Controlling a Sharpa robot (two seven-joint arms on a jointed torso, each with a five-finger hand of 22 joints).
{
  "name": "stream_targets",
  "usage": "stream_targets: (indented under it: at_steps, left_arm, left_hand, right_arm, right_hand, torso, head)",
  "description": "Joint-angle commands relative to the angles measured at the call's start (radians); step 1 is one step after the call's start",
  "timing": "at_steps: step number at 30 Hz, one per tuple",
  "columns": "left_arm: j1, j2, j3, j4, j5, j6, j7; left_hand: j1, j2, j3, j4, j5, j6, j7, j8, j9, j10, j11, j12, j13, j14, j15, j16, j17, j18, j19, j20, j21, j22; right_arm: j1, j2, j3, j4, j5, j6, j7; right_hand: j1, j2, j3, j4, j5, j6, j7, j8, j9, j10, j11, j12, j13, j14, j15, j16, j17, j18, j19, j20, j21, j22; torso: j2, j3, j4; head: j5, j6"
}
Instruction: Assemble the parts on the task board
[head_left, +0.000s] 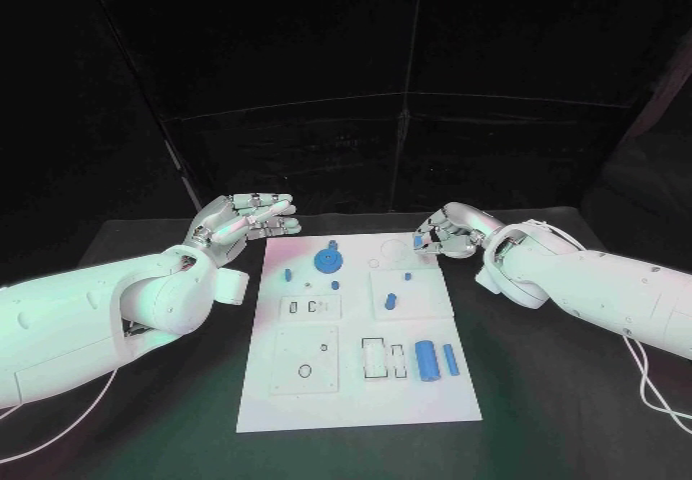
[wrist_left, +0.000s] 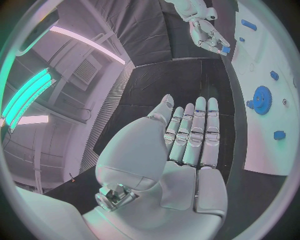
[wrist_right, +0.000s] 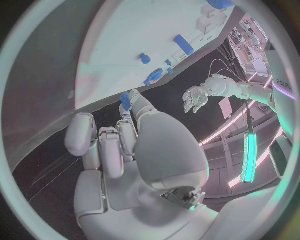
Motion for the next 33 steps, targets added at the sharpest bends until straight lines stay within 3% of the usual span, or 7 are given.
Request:
stream_targets:
  at_steps: [1,5,13,20,23,27,33]
  left_arm:
    - [0.003,0.0,0.001,0.003,-0.005,0.035,0.021]
    - [0.003,0.002,0.001,0.002,-0.005,0.048,0.03]
    - [0.003,0.011,0.001,-0.009,-0.005,0.046,0.044]
    - [0.003,0.016,0.001,-0.012,-0.005,0.041,0.054]
    - [0.003,0.018,0.001,-0.013,-0.005,0.038,0.056]
    - [0.003,0.019,0.001,-0.013,-0.005,0.034,0.059]
    - [0.003,0.024,0.001,-0.012,-0.005,0.033,0.064]
  left_hand:
    - [-0.019,-0.022,-0.015,-0.004,0.004,0.0,0.011,-0.008,-0.001,0.004,0.008,-0.007,-0.001,0.008,0.004,-0.009,-0.002,0.01,0.008,0.003,-0.008,-0.003]
    - [-0.023,-0.045,-0.032,-0.01,0.004,0.002,0.01,-0.01,0.0,0.007,0.007,-0.01,0.0,0.012,0.004,-0.011,-0.001,0.011,0.009,0.003,-0.01,-0.005]
    - [-0.014,-0.035,-0.033,-0.017,0.004,0.014,0.005,-0.008,0.002,0.021,0.002,-0.009,0.002,0.027,-0.001,-0.009,0.002,0.013,0.019,0.001,-0.01,-0.005]
    - [-0.009,-0.024,-0.031,-0.021,0.004,0.025,-0.002,-0.006,0.002,0.035,-0.004,-0.007,0.002,0.038,-0.006,-0.008,0.004,0.014,0.028,-0.003,-0.009,-0.005]
    - [-0.009,-0.023,-0.032,-0.021,0.004,0.026,-0.002,-0.006,0.002,0.037,-0.004,-0.008,0.002,0.039,-0.006,-0.008,0.004,0.014,0.029,-0.003,-0.008,-0.005]
    - [-0.009,-0.022,-0.032,-0.021,0.004,0.027,-0.002,-0.006,0.002,0.038,-0.005,-0.008,0.002,0.04,-0.007,-0.008,0.004,0.014,0.03,-0.004,-0.008,-0.005]
    - [-0.009,-0.019,-0.031,-0.021,0.004,0.028,-0.002,-0.007,0.002,0.039,-0.005,-0.009,0.001,0.041,-0.007,-0.009,0.004,0.014,0.031,-0.004,-0.009,-0.005]
  right_arm:
    - [0.007,0.001,0.003,0.065,-0.059,-0.03,-0.096]
    - [0.009,0.004,0.005,0.134,-0.112,-0.026,-0.122]
    - [0.008,0.048,0.005,0.203,-0.186,-0.017,-0.162]
    - [-0.008,0.119,0.004,0.209,-0.268,-0.016,-0.206]
    - [-0.018,0.146,0.003,0.208,-0.298,-0.007,-0.231]
    - [-0.035,0.186,0.001,0.188,-0.318,0.003,-0.251]
    - [-0.056,0.224,-0.004,0.17,-0.341,0.014,-0.262]
  right_hand:
    - [-0.008,-0.001,0.007,-0.002,-0.009,0.017,-0.019,0.003,0.006,0.024,-0.028,-0.003,0.041,0.094,-0.007,-0.003,0.211,-0.014,-0.001,-0.004,0.0,-0.001]
    - [-0.012,-0.007,0.009,-0.003,-0.013,0.015,-0.018,0.001,0.005,0.026,-0.027,-0.001,0.044,0.094,-0.006,-0.001,0.213,-0.014,0.001,-0.004,0.001,0.002]
    - [-0.012,-0.007,0.009,-0.003,-0.013,0.015,-0.018,0.001,0.005,0.026,-0.027,-0.001,0.044,0.094,-0.006,-0.001,0.214,-0.015,0.002,-0.004,0.002,0.004]
    - [-0.01,-0.01,0.013,-0.007,-0.014,0.016,-0.018,0.001,0.005,0.026,-0.027,-0.001,0.044,0.095,-0.006,-0.001,0.215,-0.015,0.002,-0.004,0.002,0.004]
    - [-0.01,-0.013,0.015,-0.01,-0.015,0.014,-0.017,0.0,0.004,0.025,-0.027,-0.004,0.041,0.094,-0.006,-0.002,0.212,-0.014,0.001,-0.004,0.001,0.002]
    - [-0.012,-0.016,0.018,-0.011,-0.013,0.011,-0.016,-0.003,0.003,0.022,-0.026,-0.007,0.038,0.094,-0.006,-0.002,0.212,-0.014,0.0,-0.004,0.0,0.0]
    - [-0.016,-0.019,0.02,-0.011,-0.012,0.009,-0.014,-0.005,0.002,0.022,-0.025,-0.007,0.038,0.094,-0.005,-0.002,0.212,-0.013,-0.002,-0.003,-0.001,-0.004]
  torso:
    - [-0.004,-0.0068,0.0057]
    - [-0.004,-0.0097,0.011]
    - [-0.003,-0.011,0.0144]
    - [-0.003,-0.0082,0.013]
    - [-0.002,-0.0091,0.0163]
    - [-0.002,-0.0093,0.0124]
    - [-0.002,-0.0098,0.0143]
  head:
    - [0.001,0.001]
    - [0.006,-0.003]
    - [0.033,-0.015]
    - [0.065,-0.03]
    - [0.071,-0.036]
    - [0.083,-0.043]
    - [0.09,-0.052]
